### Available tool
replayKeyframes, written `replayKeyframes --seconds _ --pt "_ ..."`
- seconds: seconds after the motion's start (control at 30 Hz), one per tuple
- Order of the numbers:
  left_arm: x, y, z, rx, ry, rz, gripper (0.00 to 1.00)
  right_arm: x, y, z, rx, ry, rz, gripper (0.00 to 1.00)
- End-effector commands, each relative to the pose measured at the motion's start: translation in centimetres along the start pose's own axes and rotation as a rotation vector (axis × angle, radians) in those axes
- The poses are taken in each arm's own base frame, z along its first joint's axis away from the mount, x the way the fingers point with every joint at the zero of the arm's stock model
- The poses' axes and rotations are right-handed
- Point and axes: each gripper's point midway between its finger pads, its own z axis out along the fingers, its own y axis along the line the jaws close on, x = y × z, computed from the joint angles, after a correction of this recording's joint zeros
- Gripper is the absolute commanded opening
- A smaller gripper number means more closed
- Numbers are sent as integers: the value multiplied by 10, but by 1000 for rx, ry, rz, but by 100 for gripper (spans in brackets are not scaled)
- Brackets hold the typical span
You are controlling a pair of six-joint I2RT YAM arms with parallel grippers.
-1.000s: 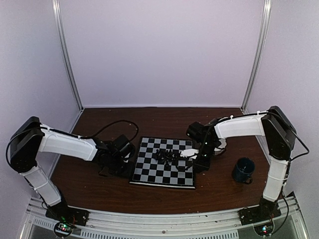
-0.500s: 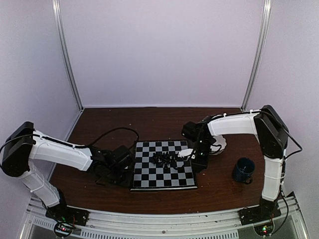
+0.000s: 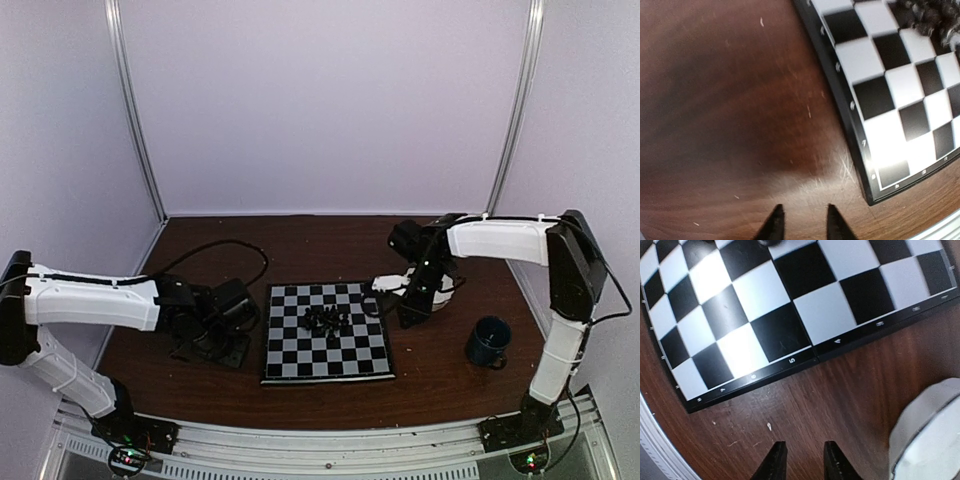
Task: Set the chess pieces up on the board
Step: Adjust the chessboard at the center of the board, then pick up the king from the chessboard.
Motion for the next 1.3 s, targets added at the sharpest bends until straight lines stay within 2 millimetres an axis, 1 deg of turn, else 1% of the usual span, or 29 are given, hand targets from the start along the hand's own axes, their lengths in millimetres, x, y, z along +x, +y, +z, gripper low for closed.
replayKeyframes --seconds 0.0,0.07,0.1,0.17,0.23,0.3,0.33,0.37,0.4,0.43,0.53,0.57,0.63,0.73,0.77,0.83,0.97,1.13,1.27 --pt "-41 20 -29 -57 -97 42 38 -23 12 -63 -41 -179 -55 33" --pt "-61 21 -37 -17 -135 45 46 -35 17 -77 -58 -245 -72 44" --pt "-72 20 -42 4 -163 45 51 -41 19 -82 -72 -270 -78 50" --pt "-95 20 -51 47 -222 60 62 -52 22 -86 -109 -306 -79 56" --pt "-119 23 -58 79 -279 69 71 -63 22 -86 -138 -321 -73 66" --pt "-141 25 -65 101 -311 92 79 -72 21 -80 -154 -319 -73 81" --pt "-151 25 -64 110 -311 109 81 -78 20 -79 -151 -320 -79 84" --pt "-160 29 -64 104 -306 116 82 -82 19 -75 -146 -313 -83 84" --pt "-171 31 -67 98 -313 132 83 -87 17 -72 -133 -312 -92 84" --pt "-178 33 -66 89 -309 152 83 -92 15 -67 -114 -304 -98 84" --pt "-194 50 -52 34 -302 167 83 -104 7 -53 -63 -277 -102 79" --pt "-198 58 -45 33 -303 146 83 -107 5 -49 -56 -269 -100 77" --pt "-203 67 -31 87 -310 98 80 -113 2 -41 -48 -253 -98 72" --pt "-203 83 -17 163 -323 15 73 -119 -2 -32 -22 -238 -103 67" --pt "-204 87 -16 192 -322 -18 70 -120 -2 -29 -18 -231 -108 66" --pt "-206 92 -19 224 -326 -49 67 -122 -2 -23 -11 -218 -115 64" --pt "-209 102 -27 214 -351 -61 67 -125 -5 -13 0 -205 -109 60" --pt "-208 107 -32 207 -365 -70 66 -129 -9 -9 12 -204 -108 54" --pt "-209 110 -33 202 -367 -72 66 -131 -9 -6 4 -204 -111 52"
